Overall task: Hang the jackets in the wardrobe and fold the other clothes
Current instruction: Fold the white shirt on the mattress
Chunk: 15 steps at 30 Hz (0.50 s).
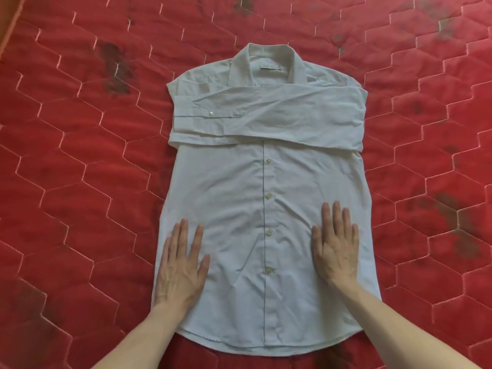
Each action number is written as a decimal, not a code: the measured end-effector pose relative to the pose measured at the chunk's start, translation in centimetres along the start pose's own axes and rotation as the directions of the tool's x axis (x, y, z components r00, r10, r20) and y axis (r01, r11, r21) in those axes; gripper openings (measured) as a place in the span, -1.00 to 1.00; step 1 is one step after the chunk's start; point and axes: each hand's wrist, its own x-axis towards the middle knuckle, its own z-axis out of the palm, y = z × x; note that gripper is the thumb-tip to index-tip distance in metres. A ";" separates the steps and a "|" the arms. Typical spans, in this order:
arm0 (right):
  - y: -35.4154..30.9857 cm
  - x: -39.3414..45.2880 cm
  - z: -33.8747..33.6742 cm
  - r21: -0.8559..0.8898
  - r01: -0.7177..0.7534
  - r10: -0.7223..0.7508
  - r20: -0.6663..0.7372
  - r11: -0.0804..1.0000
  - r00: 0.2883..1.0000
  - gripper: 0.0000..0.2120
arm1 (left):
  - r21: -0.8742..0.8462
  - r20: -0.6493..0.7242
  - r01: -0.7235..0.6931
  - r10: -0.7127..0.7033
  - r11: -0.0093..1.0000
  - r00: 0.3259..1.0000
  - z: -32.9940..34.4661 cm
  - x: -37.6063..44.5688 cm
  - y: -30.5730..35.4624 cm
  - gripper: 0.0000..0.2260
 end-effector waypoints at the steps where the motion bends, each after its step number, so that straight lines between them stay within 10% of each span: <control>1: 0.8 -1.0 0.1 -0.004 -0.002 0.002 -0.002 1.000 1.000 -0.40 | -0.002 0.006 0.012 -0.012 1.000 1.000 0.2 -0.8 0.1 -0.38; 10: 4.5 -5.9 -0.1 -0.156 0.197 -0.195 0.030 0.968 0.980 -0.36 | 0.000 0.048 0.044 -0.044 0.999 0.998 0.3 -2.1 2.3 -0.30; 15: -1.9 -7.4 2.1 -0.076 0.442 -0.442 0.022 0.894 0.897 -0.41 | -0.031 0.040 -0.162 0.163 0.986 0.986 0.8 -0.2 8.8 -0.37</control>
